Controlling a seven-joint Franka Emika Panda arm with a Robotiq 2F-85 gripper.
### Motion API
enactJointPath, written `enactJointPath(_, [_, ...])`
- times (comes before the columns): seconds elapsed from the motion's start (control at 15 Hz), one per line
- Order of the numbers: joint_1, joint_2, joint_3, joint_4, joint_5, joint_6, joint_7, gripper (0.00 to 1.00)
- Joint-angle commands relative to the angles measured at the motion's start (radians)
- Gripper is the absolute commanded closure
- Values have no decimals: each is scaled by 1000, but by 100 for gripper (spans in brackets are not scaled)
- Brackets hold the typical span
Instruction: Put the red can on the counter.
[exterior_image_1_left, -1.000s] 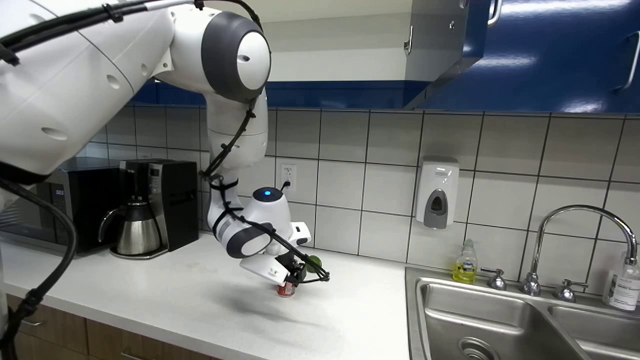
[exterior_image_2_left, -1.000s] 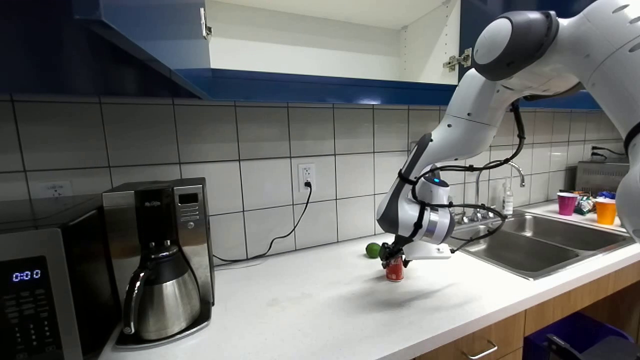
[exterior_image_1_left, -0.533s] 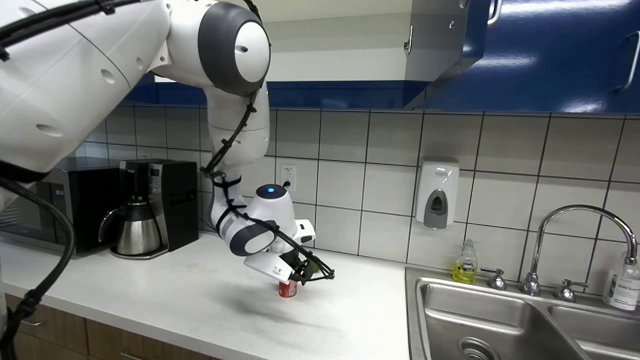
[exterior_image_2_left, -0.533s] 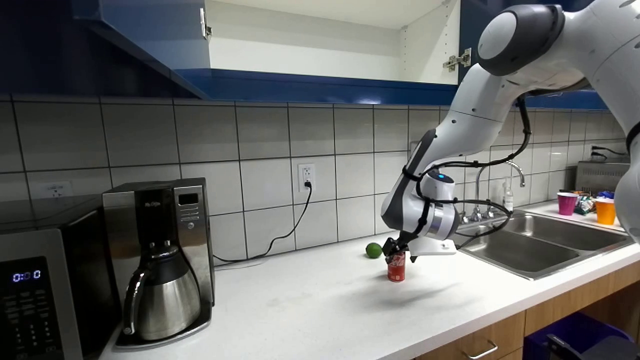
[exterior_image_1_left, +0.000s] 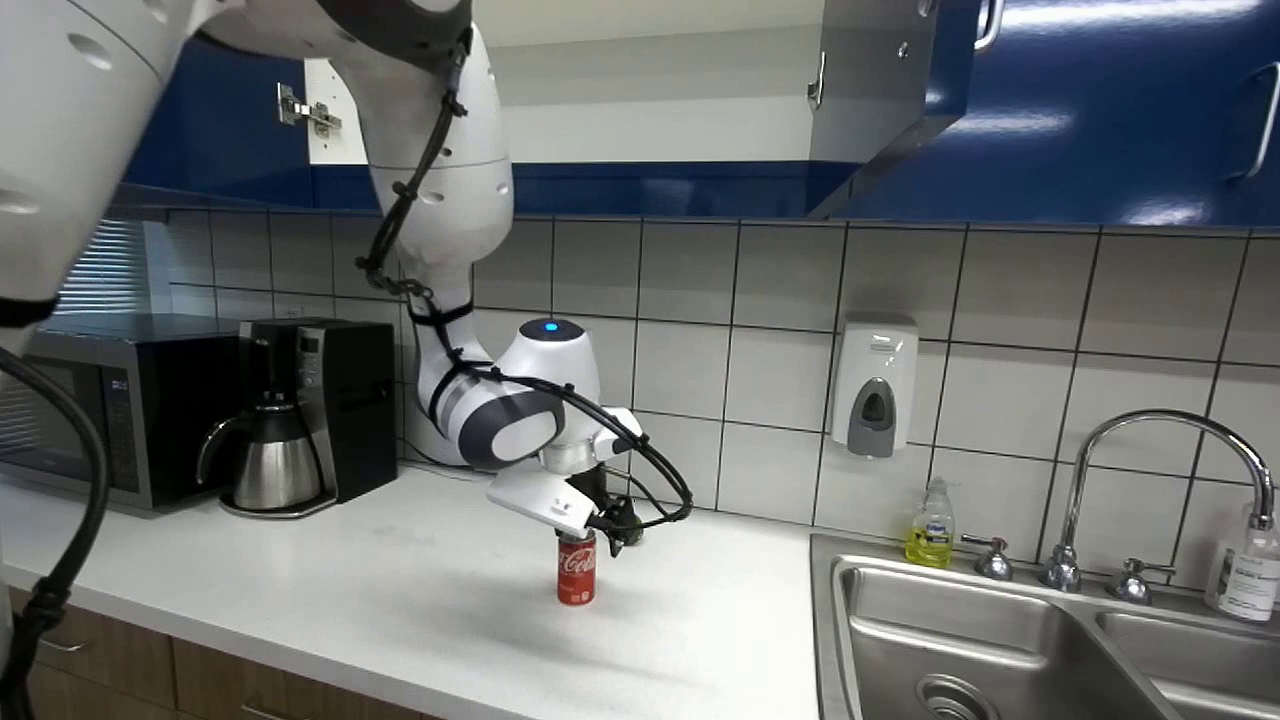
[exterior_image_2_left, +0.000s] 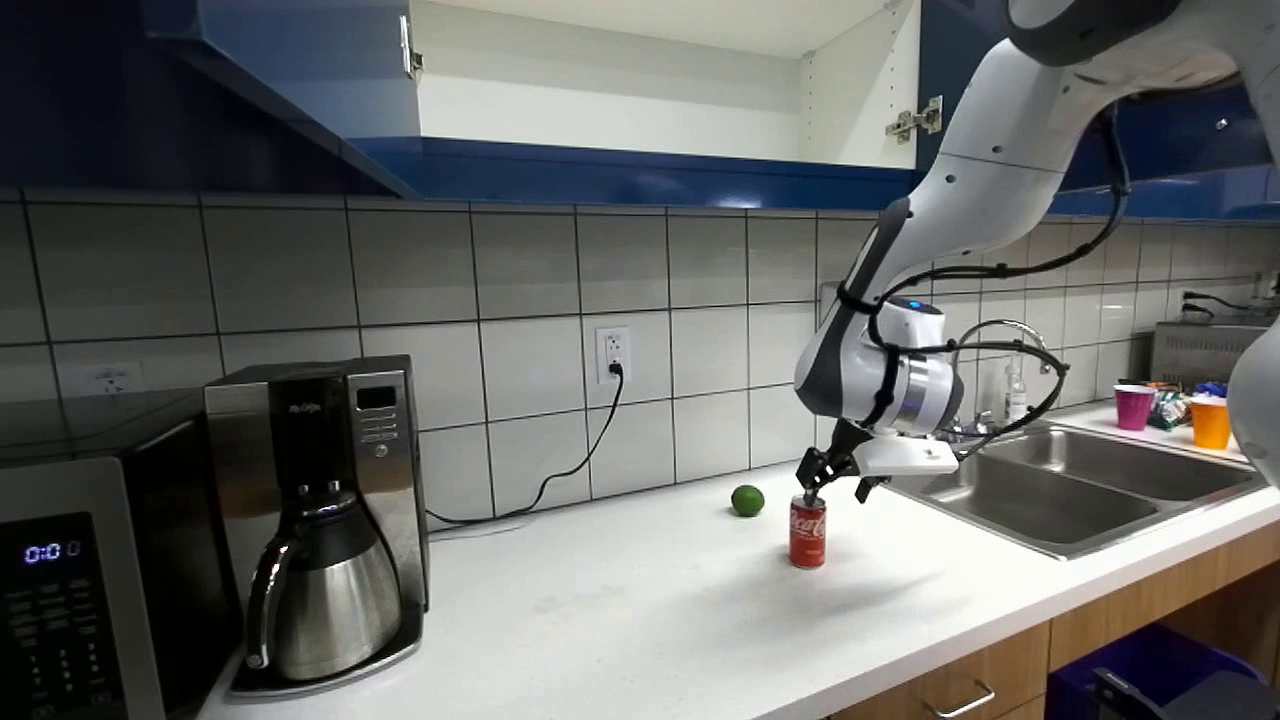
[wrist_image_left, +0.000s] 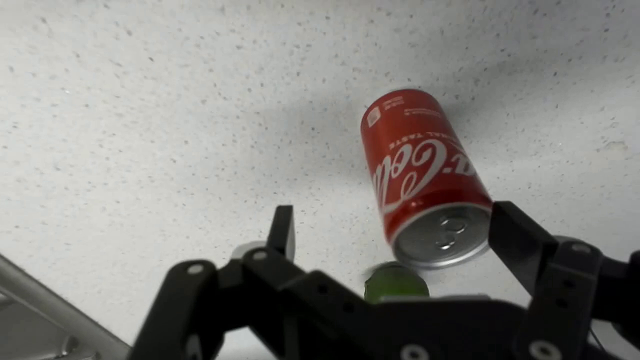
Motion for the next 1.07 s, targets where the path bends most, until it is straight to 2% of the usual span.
enactJointPath(0.0, [28, -183, -53, -106, -15, -162, 5, 0])
enactJointPath(0.33, [49, -309, -95, -152, -78, -300, 42, 0])
enactJointPath(0.4, [34, -236, -73, -119, -41, -241, 8, 0])
enactJointPath(1.0, [35, -231, -75, -122, -43, -244, 10, 0])
